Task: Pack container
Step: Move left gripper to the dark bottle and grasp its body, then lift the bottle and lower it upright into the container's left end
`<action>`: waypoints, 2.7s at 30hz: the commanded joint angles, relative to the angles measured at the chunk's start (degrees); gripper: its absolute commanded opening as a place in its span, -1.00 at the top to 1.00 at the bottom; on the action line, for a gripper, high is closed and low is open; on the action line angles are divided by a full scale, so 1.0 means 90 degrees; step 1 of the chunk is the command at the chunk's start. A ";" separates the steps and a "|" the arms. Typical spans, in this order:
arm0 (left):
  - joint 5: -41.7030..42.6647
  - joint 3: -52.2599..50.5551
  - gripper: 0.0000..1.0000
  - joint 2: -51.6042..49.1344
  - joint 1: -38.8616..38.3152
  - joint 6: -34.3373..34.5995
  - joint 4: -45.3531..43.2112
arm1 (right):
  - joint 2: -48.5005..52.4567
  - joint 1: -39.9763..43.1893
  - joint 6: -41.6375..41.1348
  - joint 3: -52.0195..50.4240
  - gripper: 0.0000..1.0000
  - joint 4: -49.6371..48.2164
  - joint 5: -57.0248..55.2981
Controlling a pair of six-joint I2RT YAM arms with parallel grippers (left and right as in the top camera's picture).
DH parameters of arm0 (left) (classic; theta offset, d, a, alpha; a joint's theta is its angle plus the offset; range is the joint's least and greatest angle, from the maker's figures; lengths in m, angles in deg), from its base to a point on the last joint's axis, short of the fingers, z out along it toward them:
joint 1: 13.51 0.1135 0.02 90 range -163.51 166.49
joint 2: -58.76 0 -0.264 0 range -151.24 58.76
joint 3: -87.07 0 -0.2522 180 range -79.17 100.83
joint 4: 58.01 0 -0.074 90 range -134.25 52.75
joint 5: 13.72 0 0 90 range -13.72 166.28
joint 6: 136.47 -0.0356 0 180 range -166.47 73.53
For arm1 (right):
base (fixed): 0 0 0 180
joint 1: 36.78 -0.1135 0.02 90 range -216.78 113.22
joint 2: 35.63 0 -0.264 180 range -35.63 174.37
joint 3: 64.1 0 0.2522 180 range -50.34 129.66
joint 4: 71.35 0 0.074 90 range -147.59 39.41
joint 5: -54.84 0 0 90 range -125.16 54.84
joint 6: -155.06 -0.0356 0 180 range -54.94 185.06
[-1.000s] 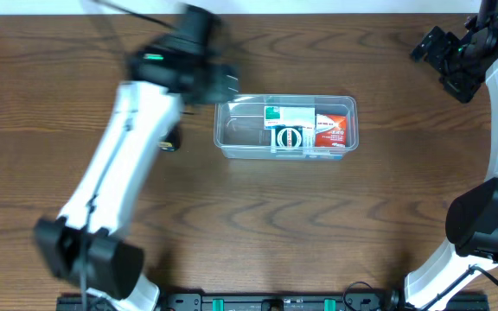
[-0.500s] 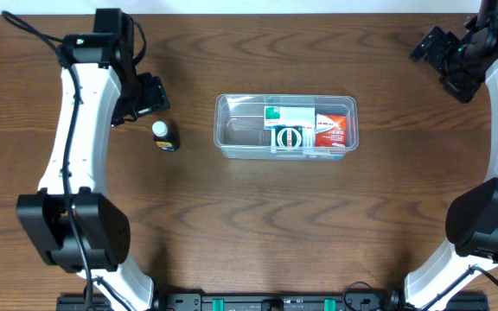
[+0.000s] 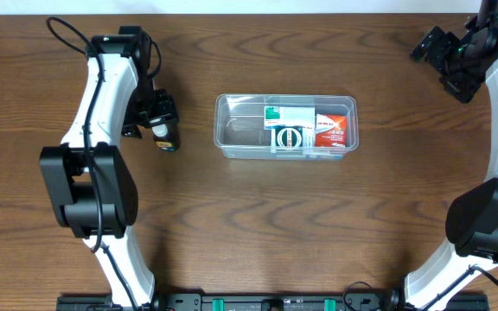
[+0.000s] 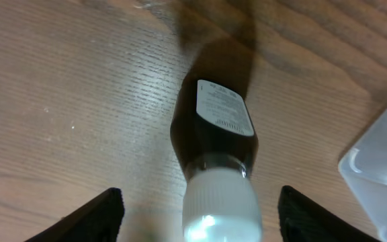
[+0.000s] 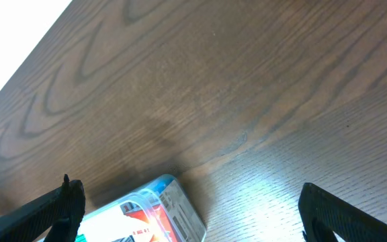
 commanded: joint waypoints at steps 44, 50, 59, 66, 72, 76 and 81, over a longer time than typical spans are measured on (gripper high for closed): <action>0.0423 0.1678 0.53 0.1460 -0.2004 -0.0352 0.0080 | -0.0022 0.0058 -0.0063 0.0005 -0.98 0.0005 -0.0019; 0.0379 0.1656 0.52 0.0867 -0.2472 -0.0350 -0.0279 | -0.0022 0.0058 -0.0063 0.0005 -0.99 0.0005 -0.0019; 0.0131 0.1656 0.50 -0.0136 -0.2545 -0.0350 -0.0342 | -0.0022 0.0056 -0.0063 0.0005 -0.98 0.0005 -0.0019; 0.0301 0.1656 0.47 -0.0583 -0.2545 -0.0347 -0.0440 | -0.0022 0.0058 -0.0063 0.0005 -0.98 0.0005 -0.0019; 0.0291 0.1656 0.09 -0.0678 -0.2569 -0.0347 -0.0512 | -0.0022 0.0056 -0.0063 0.0005 -0.98 0.0005 -0.0019; 0.0294 0.1659 0.02 -0.0673 -0.2567 -0.0345 -0.0554 | -0.0022 0.0058 -0.0063 0.0005 -0.99 0.0005 -0.0019; 0.0294 0.1829 0.01 -0.0546 -0.2567 -0.0318 -0.0253 | -0.0022 0.0058 -0.0063 0.0005 -0.98 0.0005 -0.0019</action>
